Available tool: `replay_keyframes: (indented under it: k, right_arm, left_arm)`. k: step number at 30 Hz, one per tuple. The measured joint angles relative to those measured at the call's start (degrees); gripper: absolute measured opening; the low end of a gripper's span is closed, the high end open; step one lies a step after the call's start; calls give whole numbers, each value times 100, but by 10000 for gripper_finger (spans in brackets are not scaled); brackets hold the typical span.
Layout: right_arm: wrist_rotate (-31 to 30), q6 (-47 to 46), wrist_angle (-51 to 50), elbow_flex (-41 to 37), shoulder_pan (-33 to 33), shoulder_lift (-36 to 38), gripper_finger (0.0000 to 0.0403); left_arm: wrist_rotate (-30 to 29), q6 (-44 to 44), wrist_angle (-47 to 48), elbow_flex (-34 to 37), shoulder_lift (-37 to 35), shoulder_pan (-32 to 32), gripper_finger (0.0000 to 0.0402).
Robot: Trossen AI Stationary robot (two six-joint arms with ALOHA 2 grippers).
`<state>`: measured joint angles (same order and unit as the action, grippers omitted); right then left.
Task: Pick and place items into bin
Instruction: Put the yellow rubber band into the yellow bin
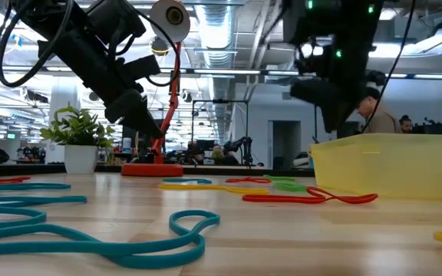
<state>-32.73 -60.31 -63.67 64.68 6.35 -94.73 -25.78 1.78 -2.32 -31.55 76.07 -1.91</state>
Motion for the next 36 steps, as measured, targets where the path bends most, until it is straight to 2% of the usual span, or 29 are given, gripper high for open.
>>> replay_keyframes:
  k: [6,12,25,36]
  right_arm:
    - [249,-76,-248,-68,-17,-302,76]
    - [245,-125,-510,-67,-53,-604,76]
    - [258,-135,-366,-67,-40,-589,76]
    - [252,-588,-349,-67,229,-576,76]
  left_arm:
    - [-2,-2,4,0,0,0,119]
    - [-4,0,-15,0,0,0,119]
    - [-7,46,-18,0,0,0,119]
    - [-13,64,-169,0,0,0,119]
